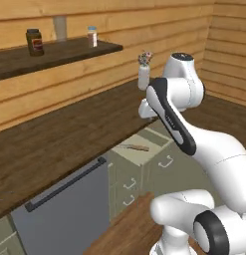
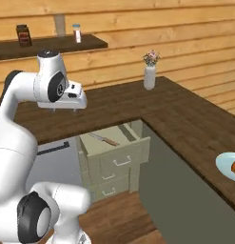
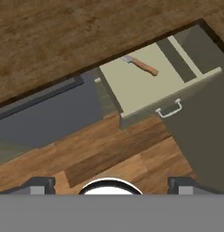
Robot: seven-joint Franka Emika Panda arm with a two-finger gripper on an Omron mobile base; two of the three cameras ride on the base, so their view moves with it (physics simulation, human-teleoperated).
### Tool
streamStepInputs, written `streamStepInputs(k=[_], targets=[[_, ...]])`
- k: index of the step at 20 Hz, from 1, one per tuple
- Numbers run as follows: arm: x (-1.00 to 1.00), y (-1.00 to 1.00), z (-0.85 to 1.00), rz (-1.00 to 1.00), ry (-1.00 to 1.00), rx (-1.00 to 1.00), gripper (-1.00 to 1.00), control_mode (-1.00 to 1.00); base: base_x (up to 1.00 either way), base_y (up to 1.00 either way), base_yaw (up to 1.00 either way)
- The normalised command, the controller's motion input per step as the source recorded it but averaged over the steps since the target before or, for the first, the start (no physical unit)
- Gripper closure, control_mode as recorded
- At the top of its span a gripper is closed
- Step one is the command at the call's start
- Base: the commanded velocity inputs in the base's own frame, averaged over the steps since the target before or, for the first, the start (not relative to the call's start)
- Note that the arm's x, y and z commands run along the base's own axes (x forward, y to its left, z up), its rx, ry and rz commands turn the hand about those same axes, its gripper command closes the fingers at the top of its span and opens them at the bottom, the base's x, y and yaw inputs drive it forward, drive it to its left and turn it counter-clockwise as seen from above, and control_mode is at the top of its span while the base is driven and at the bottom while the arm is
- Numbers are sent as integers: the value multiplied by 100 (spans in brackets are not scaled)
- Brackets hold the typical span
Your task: Pick up the knife from the drawer and place it on the cutting board. Then place the meat from the plate to the cutting board.
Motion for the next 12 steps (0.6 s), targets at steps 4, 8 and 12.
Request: streamStepInputs(k=[4,8,12], targets=[[0,0,0,0,0,0,-100,100,-2,71,-56],[0,0,0,0,0,0,-100,100,8,82,-37],[0,0,0,0,0,0,-100,100,2,52,-28]])
